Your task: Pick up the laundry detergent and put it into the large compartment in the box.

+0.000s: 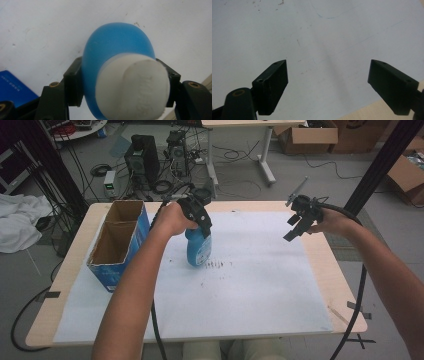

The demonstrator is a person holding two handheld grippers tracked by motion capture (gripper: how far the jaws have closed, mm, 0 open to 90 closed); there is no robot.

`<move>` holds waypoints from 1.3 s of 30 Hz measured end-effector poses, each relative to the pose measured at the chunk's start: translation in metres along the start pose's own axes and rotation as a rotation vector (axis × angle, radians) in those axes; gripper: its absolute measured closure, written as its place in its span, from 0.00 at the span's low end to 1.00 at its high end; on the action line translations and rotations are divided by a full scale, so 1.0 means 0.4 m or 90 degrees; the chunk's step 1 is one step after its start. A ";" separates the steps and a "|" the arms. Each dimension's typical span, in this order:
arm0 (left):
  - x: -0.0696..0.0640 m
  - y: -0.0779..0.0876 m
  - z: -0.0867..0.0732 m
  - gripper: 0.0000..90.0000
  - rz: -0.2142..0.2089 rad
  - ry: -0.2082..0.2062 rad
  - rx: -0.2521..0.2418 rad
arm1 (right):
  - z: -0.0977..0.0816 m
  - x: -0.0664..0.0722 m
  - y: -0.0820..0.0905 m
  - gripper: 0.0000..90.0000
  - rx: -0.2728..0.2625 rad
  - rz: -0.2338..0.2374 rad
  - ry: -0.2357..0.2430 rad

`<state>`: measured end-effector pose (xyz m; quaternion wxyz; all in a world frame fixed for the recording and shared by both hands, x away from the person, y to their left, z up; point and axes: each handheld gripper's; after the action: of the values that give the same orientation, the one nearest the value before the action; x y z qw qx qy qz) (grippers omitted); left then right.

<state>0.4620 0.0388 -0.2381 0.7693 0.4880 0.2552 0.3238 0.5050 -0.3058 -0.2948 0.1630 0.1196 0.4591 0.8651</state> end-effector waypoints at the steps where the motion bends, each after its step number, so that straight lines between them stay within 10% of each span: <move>1: 0.000 0.014 0.001 0.42 0.002 0.006 0.000 | 0.001 0.000 0.000 0.18 -0.002 0.000 0.004; 26: 0.073 0.331 -0.021 0.42 0.145 0.262 -0.041 | 0.014 0.022 0.021 0.18 -0.007 -0.004 0.020; 39: 0.133 0.448 -0.089 0.42 0.179 0.320 -0.063 | 0.024 0.030 0.014 0.18 -0.007 0.002 0.029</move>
<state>0.4272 0.1558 -0.0920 0.6525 0.3848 0.3516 0.5500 0.4965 -0.2966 -0.2841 0.1518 0.1000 0.4573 0.8705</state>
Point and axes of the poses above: each handheld gripper's, and its own axes: y roughly backward along the jaws, z roughly out of its top, x roughly to its left, and after that the axes turned 13 degrees about -x, right-handed
